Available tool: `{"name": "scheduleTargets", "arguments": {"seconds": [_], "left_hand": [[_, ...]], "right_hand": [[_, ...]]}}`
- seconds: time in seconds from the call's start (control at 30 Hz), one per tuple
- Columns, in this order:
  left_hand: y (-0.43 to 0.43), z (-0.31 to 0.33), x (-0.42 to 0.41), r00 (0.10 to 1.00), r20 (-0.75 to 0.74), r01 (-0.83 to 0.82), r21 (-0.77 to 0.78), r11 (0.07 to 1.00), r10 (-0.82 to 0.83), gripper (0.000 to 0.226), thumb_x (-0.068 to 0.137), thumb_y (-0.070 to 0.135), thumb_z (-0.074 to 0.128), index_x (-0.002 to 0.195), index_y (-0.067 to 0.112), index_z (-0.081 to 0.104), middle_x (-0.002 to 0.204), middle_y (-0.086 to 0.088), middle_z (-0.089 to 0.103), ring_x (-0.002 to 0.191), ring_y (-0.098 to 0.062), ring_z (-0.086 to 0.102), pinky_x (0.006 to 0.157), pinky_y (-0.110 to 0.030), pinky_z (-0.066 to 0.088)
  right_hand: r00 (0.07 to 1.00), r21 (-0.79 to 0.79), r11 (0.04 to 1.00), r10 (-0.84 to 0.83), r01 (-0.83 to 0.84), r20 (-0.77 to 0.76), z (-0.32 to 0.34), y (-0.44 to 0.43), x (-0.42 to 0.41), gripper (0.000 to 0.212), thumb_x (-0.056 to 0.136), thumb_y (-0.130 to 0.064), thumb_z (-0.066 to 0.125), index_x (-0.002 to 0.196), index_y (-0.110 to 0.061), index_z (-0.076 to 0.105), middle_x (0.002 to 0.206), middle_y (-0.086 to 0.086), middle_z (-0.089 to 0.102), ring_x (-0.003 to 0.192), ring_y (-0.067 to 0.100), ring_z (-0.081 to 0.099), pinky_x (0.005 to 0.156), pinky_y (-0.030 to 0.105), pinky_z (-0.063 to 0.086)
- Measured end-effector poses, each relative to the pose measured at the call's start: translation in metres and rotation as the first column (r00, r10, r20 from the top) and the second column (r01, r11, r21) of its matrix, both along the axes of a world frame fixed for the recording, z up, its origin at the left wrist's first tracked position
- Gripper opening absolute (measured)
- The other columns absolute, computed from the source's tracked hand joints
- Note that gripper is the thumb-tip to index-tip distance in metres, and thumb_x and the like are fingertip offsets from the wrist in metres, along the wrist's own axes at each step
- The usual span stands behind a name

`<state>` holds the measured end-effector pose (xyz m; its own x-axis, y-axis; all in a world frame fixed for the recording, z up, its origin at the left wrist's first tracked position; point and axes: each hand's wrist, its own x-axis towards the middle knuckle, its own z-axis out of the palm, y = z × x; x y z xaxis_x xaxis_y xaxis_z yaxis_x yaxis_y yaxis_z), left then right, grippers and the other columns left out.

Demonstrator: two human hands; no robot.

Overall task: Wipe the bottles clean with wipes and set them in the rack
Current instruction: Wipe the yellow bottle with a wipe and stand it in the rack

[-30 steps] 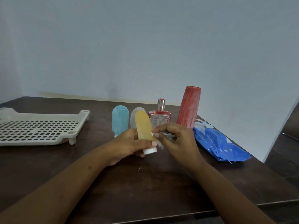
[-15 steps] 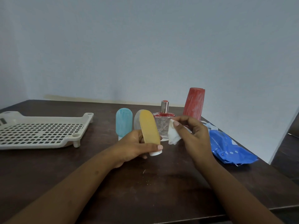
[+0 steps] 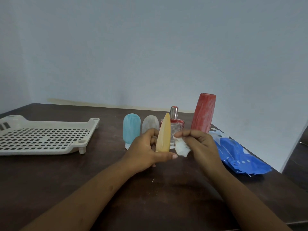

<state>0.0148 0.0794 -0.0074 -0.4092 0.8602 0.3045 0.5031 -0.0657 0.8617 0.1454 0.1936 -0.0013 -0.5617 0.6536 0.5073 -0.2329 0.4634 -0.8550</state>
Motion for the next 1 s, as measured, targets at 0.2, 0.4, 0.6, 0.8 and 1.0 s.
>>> {"name": "scheduleTargets", "arguments": {"seconds": [0.2,0.4,0.6,0.8,1.0], "left_hand": [[0.002,0.003,0.004,0.975,-0.144,-0.154,0.105,0.983,0.168,0.071,0.059,0.050,0.084,0.111,0.031,0.039,0.102,0.015,0.056,0.090,0.001,0.056,0.066,-0.014,0.051],[-0.001,0.003,0.007,0.968,-0.138,-0.198,0.102,0.975,0.211,0.082,0.053,0.055,0.085,0.112,0.026,0.036,0.100,0.011,0.056,0.085,-0.003,0.057,0.059,-0.019,0.050],[-0.003,0.003,0.014,0.995,-0.061,-0.072,0.091,0.993,0.078,0.098,0.058,0.057,0.080,0.135,0.028,0.026,0.114,0.007,0.053,0.087,-0.018,0.063,0.046,-0.018,0.050],[-0.009,0.012,0.022,0.992,0.092,0.067,0.243,0.968,-0.092,0.071,0.058,0.047,0.075,0.113,0.051,0.031,0.107,0.021,0.054,0.088,-0.001,0.066,0.048,-0.021,0.052],[-0.005,0.009,0.020,0.965,0.219,0.073,0.305,0.950,-0.144,0.056,0.059,0.039,0.073,0.107,0.042,0.045,0.101,0.015,0.062,0.083,-0.002,0.068,0.053,-0.023,0.055]], "right_hand": [[0.974,-0.026,0.985,0.170,-0.168,0.152,-0.003,-0.001,-0.001,0.035,0.094,-0.035,0.051,0.094,-0.006,0.071,0.094,0.018,0.070,0.083,0.016,0.070,0.073,0.028,0.056],[0.933,-0.015,0.951,0.304,-0.307,0.191,-0.001,-0.010,0.002,0.050,0.093,-0.042,0.048,0.091,0.004,0.067,0.089,0.020,0.068,0.087,0.029,0.067,0.078,0.034,0.056],[0.933,-0.104,0.956,0.291,-0.275,0.212,0.000,-0.013,0.001,0.051,0.091,-0.037,0.044,0.087,0.012,0.060,0.073,0.021,0.060,0.067,0.019,0.060,0.061,0.020,0.051],[0.939,-0.274,0.920,0.322,-0.281,0.117,0.001,-0.012,0.001,0.045,0.091,-0.037,0.043,0.105,0.002,0.063,0.099,0.018,0.071,0.097,0.028,0.068,0.083,0.036,0.056],[0.951,-0.268,0.927,0.295,-0.263,0.088,0.001,-0.015,-0.001,0.064,0.082,-0.056,0.060,0.100,0.006,0.063,0.104,0.050,0.041,0.083,0.048,0.049,0.096,0.062,0.041]]}}
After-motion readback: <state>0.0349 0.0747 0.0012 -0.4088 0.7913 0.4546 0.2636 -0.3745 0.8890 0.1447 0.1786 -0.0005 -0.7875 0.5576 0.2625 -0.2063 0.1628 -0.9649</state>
